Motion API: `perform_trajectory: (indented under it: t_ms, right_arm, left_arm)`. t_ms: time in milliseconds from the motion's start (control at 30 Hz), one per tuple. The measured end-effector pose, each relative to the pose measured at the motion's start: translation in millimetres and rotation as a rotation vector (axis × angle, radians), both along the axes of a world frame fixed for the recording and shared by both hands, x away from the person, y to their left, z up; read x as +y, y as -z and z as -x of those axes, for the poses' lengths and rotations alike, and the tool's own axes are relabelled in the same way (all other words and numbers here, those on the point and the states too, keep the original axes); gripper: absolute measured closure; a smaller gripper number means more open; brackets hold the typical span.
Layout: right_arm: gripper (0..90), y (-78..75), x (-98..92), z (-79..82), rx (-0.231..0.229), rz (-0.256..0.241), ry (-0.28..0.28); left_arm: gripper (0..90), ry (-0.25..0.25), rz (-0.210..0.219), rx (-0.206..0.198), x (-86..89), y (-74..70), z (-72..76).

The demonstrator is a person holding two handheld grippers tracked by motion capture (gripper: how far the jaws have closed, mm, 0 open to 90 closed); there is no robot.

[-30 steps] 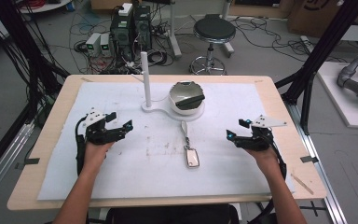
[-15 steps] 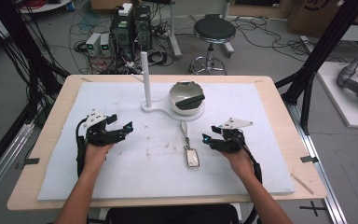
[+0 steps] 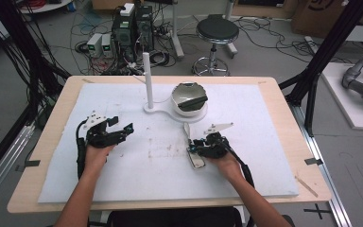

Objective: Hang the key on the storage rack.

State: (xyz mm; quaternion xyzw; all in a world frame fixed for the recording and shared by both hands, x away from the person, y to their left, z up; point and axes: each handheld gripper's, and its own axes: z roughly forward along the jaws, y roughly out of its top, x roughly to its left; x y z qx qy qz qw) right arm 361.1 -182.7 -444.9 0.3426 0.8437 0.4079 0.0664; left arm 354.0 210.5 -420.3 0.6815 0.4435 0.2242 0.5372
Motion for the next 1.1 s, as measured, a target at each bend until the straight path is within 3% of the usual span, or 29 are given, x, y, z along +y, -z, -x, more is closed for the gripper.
perform_trajectory:
  t_ms: [267,333,433,467,667,733,933,1033,1100]
  right_arm:
    - [68.6,0.8,7.4,-2.9,0.022,0.000,0.013]
    - [58.4,0.2,11.7,-6.3,0.032,0.014,0.062]
    - [64.7,1.2,13.2,-8.4,0.045,-0.009,0.065]
    - [75.5,-1.0,15.9,-7.3,0.036,0.004,0.049]
    - [79.0,-3.1,25.9,-5.1,0.069,0.007,0.025]
    - [79.7,-2.2,28.8,-4.7,0.112,-0.017,0.023]
    - [77.2,1.1,45.3,1.3,0.147,-0.059,-0.018]
    - [73.7,1.9,52.3,4.1,0.155,-0.072,-0.044]
    - [69.1,4.0,59.1,7.3,0.196,-0.116,-0.093]
  left_arm:
    - [27.2,0.009,-0.009,0.007,-1.0,0.5,-0.6]
    - [27.3,0.006,-0.008,0.007,-0.8,0.5,-0.6]
    - [27.5,0.007,-0.004,0.010,-0.7,0.5,-0.5]
    - [27.5,0.003,0.000,0.011,-0.8,0.8,-0.7]
    - [27.7,0.001,-0.003,0.017,0.0,0.9,-0.9]
    - [27.9,0.002,-0.005,0.018,0.4,1.0,-1.1]
    - [32.7,-0.003,-0.015,0.036,-1.0,2.1,-1.5]
    - [39.9,-0.006,-0.016,0.052,-1.4,2.5,-1.4]
    - [45.4,-0.006,-0.013,0.069,-1.5,3.3,-1.9]
